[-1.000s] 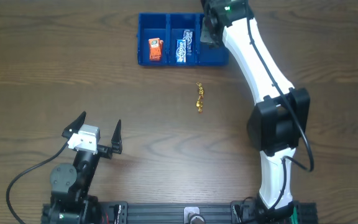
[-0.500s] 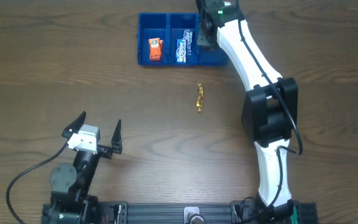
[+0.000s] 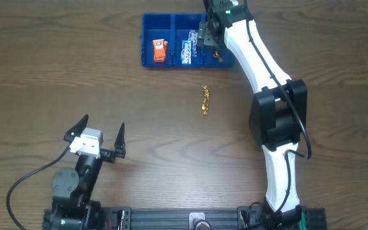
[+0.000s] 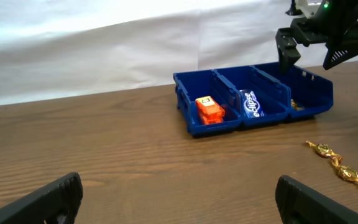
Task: Sort Candies Into Trays
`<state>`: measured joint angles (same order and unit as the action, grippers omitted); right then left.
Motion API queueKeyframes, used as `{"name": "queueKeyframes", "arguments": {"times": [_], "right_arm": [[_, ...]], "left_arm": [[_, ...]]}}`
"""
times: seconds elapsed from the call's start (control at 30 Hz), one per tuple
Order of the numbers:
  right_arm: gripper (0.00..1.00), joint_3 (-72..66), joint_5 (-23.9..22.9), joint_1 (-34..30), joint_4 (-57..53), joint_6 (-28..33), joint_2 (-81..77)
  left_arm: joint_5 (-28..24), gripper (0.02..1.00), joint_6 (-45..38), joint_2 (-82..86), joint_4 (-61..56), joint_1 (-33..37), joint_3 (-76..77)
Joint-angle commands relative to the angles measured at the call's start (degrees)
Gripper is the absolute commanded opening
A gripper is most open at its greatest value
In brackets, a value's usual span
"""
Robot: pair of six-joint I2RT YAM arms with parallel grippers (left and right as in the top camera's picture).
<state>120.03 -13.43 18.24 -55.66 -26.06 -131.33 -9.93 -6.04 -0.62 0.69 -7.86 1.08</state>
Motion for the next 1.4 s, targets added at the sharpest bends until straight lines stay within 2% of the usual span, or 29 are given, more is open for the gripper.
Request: {"name": "queueKeyframes", "arguments": {"times": [0.03, 0.2, 0.47, 0.67, 0.77, 1.1, 1.4], "right_arm": [[0.998, -0.07, -0.24, -0.37, -0.15, 0.92, 0.04], [1.000, -0.04, 0.07, -0.31, -1.51, 1.49, 0.11], [1.000, -0.04, 7.91, 0.39, -8.22, 2.14, 4.37], [1.000, -0.48, 11.52, 2.34, -18.53, 0.79, 4.94], [1.000, -2.19, 13.07, 3.96, -19.91, 0.79, 4.94], [1.000, -14.32, 15.28, 7.96, -18.34, -1.99, 4.94], [1.000, -21.14, 15.30, 10.47, -16.59, -3.43, 5.01]], "left_arm": [[-0.57, 0.996, -0.33, 0.31, 2.75, 0.35, -0.81], [-0.57, 0.996, -0.33, 0.31, 2.75, 0.35, -0.81], [-0.57, 0.996, -0.33, 0.31, 2.75, 0.35, -0.81], [-0.57, 0.996, -0.33, 0.31, 2.75, 0.35, -0.81], [-0.57, 0.996, -0.33, 0.31, 2.75, 0.35, -0.81], [-0.57, 0.996, -0.33, 0.31, 2.75, 0.35, -0.81], [-0.57, 0.996, -0.33, 0.31, 2.75, 0.35, -0.81]]}}
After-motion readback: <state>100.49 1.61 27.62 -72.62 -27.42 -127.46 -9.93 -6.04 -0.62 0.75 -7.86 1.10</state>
